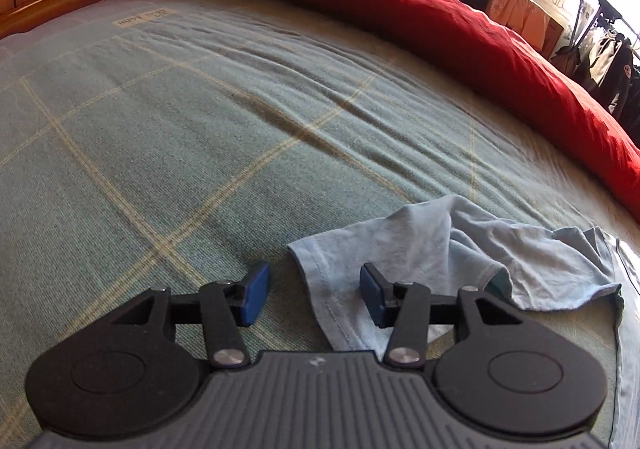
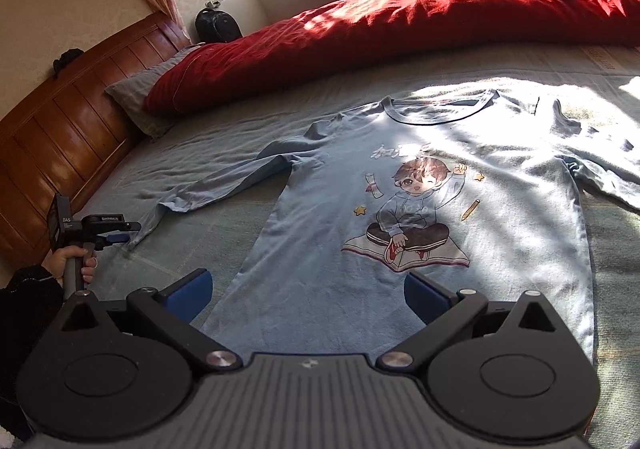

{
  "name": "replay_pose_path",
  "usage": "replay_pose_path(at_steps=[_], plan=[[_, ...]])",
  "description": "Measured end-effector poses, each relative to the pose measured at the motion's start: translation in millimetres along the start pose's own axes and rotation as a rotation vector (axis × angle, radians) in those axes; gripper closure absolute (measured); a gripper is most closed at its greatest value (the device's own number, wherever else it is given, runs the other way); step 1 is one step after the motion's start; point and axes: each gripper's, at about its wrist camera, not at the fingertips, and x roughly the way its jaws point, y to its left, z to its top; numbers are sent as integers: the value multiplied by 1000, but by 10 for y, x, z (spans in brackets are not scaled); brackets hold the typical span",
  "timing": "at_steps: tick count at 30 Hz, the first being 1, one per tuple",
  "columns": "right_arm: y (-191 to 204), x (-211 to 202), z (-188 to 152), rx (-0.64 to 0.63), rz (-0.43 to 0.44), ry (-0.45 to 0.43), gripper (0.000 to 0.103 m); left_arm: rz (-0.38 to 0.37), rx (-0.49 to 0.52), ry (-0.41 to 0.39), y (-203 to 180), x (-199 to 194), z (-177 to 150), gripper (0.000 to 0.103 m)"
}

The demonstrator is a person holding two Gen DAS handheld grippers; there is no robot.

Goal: Fold clothes

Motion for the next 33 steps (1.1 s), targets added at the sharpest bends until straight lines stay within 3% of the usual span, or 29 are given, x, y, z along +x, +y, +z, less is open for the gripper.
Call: replay_pose_path(at_steps=[1, 2, 3, 4, 15, 20, 24, 28, 33], plan=[[-9, 2, -4, 4, -8, 1, 0, 0, 18, 5, -56, 16, -9, 81], [-18, 4, -8, 7, -16, 1, 0, -9, 33, 16, -103, 34, -7, 94], [-27, 10, -12, 11, -22, 2, 0, -14, 42, 23, -132, 43, 7, 101], [-33, 18, -15, 13, -25, 2, 0, -13, 43, 24, -138, 40, 38, 102], [-66, 212, -1, 12, -55, 39, 0, 40, 15, -7, 113, 56, 547, 103], [-39, 327, 6, 4, -54, 63, 0, 128, 1, 24, 152, 150, 613, 98], [-1, 352, 21, -26, -39, 66, 0, 143, 50, -27, -30, -16, 636, 94], [-21, 430, 34, -22, -39, 72, 0, -4, 225, -7, -754, -88, 609, 68], [-30, 493, -17, -16, -15, 81, 0, -153, 478, 46, -2017, 188, 377, 65]])
